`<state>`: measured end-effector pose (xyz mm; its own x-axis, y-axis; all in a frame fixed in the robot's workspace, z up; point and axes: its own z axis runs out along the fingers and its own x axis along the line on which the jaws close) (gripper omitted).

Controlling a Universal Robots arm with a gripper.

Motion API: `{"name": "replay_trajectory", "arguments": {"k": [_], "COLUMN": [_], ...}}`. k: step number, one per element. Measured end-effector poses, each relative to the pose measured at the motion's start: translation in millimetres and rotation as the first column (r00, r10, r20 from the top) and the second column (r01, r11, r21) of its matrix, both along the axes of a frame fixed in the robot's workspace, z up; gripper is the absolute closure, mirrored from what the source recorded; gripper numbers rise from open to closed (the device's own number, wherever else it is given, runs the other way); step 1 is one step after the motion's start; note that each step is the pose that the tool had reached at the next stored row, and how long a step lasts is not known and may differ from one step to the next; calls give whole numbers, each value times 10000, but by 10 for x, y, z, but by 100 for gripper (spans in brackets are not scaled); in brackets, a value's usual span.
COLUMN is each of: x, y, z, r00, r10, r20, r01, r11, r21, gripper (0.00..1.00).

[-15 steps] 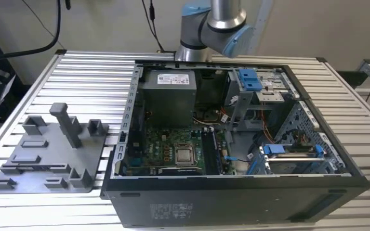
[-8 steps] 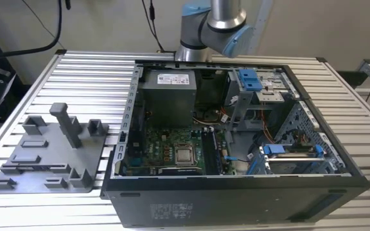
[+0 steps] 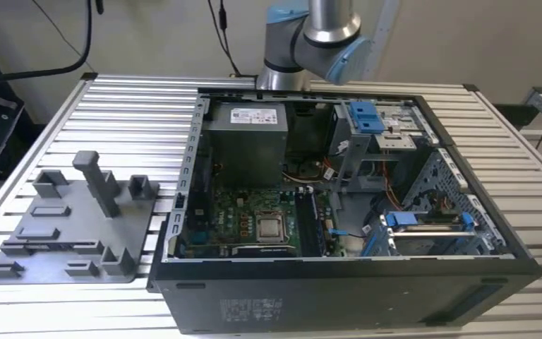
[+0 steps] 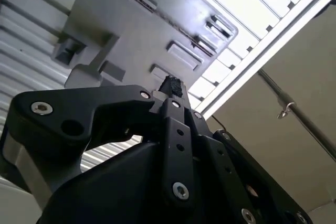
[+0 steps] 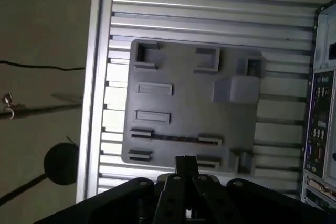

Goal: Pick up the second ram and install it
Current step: 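Pick up the second ram and move it above second insertion slot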

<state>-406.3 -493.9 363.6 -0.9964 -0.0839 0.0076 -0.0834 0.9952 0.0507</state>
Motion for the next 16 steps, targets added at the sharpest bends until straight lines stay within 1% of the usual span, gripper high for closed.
{"name": "replay_trajectory", "arguments": {"k": [3, 7, 11, 16], "x": [0, 0, 0, 0], "y": [0, 0, 0, 0], "z": [0, 0, 0, 0], "r00": [9995, 9971, 9929, 9858], "r10": [329, 757, 1188, 1680], "r20": [0, 1, 0, 0], "r01": [-329, -757, -1188, -1680], "r11": [9995, 9971, 9929, 9858], "r21": [-1, 0, 0, 0], "gripper": [89, 89, 89, 89]}}
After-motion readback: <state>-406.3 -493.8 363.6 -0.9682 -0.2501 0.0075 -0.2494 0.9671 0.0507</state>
